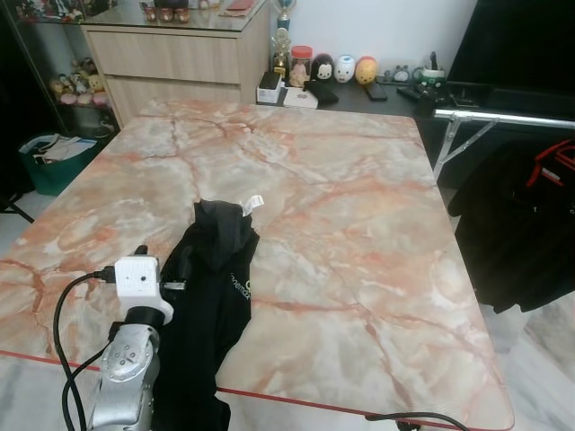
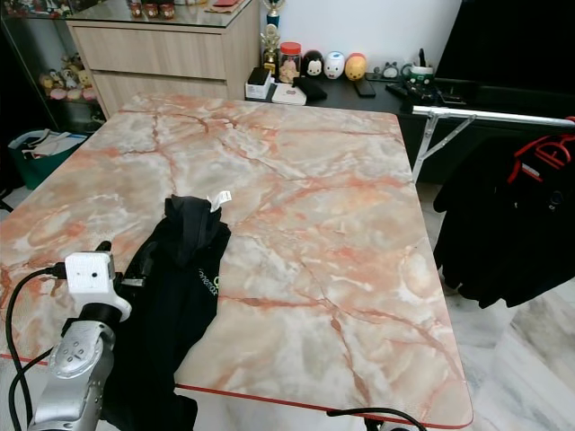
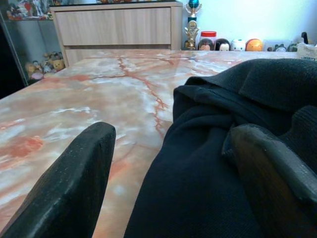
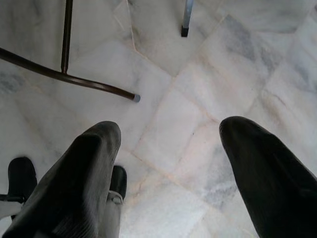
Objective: Hang hanger
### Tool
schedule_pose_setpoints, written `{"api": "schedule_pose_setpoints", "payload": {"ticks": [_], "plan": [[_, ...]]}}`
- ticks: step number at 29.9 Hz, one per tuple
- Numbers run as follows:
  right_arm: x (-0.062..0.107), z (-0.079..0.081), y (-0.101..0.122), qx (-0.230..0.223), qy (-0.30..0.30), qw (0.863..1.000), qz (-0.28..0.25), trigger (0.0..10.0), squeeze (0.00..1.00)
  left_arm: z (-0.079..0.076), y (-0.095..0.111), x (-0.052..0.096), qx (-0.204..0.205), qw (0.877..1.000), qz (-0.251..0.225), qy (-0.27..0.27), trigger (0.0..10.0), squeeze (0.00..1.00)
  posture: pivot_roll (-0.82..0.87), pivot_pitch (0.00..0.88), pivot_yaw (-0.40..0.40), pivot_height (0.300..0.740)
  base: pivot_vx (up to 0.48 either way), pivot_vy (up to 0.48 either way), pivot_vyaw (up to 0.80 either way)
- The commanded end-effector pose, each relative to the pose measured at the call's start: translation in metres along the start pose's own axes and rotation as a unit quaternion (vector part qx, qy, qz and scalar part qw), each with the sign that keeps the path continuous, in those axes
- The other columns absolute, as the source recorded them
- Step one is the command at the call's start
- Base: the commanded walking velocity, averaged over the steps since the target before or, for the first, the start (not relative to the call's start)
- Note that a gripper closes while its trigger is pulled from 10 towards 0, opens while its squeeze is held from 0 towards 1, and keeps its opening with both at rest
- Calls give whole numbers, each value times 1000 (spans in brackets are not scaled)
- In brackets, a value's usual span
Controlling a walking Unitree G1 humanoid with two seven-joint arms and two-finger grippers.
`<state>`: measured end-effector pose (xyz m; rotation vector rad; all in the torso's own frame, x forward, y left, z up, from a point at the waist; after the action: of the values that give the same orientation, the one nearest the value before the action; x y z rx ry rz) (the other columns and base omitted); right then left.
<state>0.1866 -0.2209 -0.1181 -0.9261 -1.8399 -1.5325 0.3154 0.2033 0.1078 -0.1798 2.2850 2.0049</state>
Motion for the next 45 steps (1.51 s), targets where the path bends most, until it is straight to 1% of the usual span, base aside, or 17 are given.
{"api": "schedule_pose_setpoints", "payload": {"ticks": [1,9,13,19,21,24,25,29,39,45], "plan": [[1,-6,-4,-12,-7,1000,5,10000,0,0,-1,-2,-2,1000,1,-2,10000,0,147,0,-53,740,0,0,0],[2,-11,-7,-18,-8,1000,6,10000,0,-2,2,-4,-5,1000,-2,-8,10000,0,142,0,-37,740,0,0,0],[2,-9,-7,-16,-7,1000,5,10000,0,-4,4,-5,-5,1000,-6,-10,10000,0,136,0,-41,740,0,0,0],[2,-1,-7,-16,-4,1000,4,10000,0,-5,4,-5,-3,1000,-7,-12,10000,0,114,0,-33,740,0,0,0],[2,7,-6,-16,-1,1000,5,10000,0,-6,3,-6,-2,1000,-5,-16,10000,0,116,0,-31,740,0,0,0],[2,11,-6,-15,1,1000,5,10000,0,-6,5,-6,-2,1000,-7,-15,10000,0,118,0,-32,740,0,0,0],[2,16,-6,-13,4,1000,5,10000,0,-6,5,-6,-2,1000,-8,-14,10000,0,119,0,-33,740,0,0,0],[2,23,-4,-10,9,1000,3,10000,0,-5,4,-5,-3,1000,-7,-13,10000,0,121,0,-34,740,0,0,0],[2,18,-6,-7,6,1000,2,10000,0,-4,4,-5,-6,1000,-7,-11,10000,0,125,0,-34,740,-49,0,0],[2,9,-6,-8,2,1000,4,10000,0,-4,5,-4,-6,1000,-8,-11,10000,0,127,0,-31,740,-248,0,0]]}}
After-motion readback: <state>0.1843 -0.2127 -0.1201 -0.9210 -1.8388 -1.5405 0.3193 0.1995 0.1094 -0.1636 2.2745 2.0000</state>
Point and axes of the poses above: a point about 5 cm out from each wrist's last joint towards the gripper, its own x axis pointing back from the gripper into the wrist, its own y axis along the axis of the wrist's last joint, z = x × y, the point moved 4 cm from there along -x, pointing out of the wrist towards the gripper, and after that the axes turned 11 degrees about x, right-handed, at the moved point
